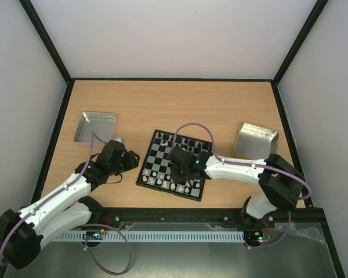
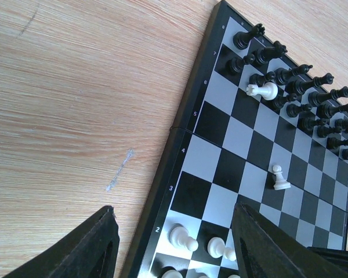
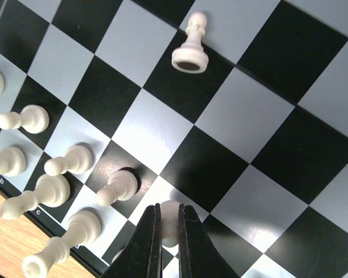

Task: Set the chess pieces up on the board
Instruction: Place the chess piece on the chessboard.

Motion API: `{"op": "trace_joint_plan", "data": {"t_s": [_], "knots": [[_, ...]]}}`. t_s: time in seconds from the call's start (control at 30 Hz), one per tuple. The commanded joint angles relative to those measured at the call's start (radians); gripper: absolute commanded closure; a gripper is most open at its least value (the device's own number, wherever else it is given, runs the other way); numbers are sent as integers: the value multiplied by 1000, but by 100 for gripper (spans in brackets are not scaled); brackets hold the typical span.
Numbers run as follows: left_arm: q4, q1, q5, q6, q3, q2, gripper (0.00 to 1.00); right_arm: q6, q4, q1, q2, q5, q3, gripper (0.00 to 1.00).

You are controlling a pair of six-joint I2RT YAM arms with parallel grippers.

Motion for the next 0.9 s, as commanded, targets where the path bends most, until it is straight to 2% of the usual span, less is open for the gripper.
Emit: {"op": "trace_joint_plan", "data": {"t_s": [0.0,0.6,0.87], "knots": [[5,7,9,7,-4,8,44,-27,-23,7,23,-31,0,96],[12,9,12,10,-16,12,44,-44,-51,7,34,-39,-3,89],[22,9,30,25,-15,21,43,-55,-56,8,21,-49,12,78]]}}
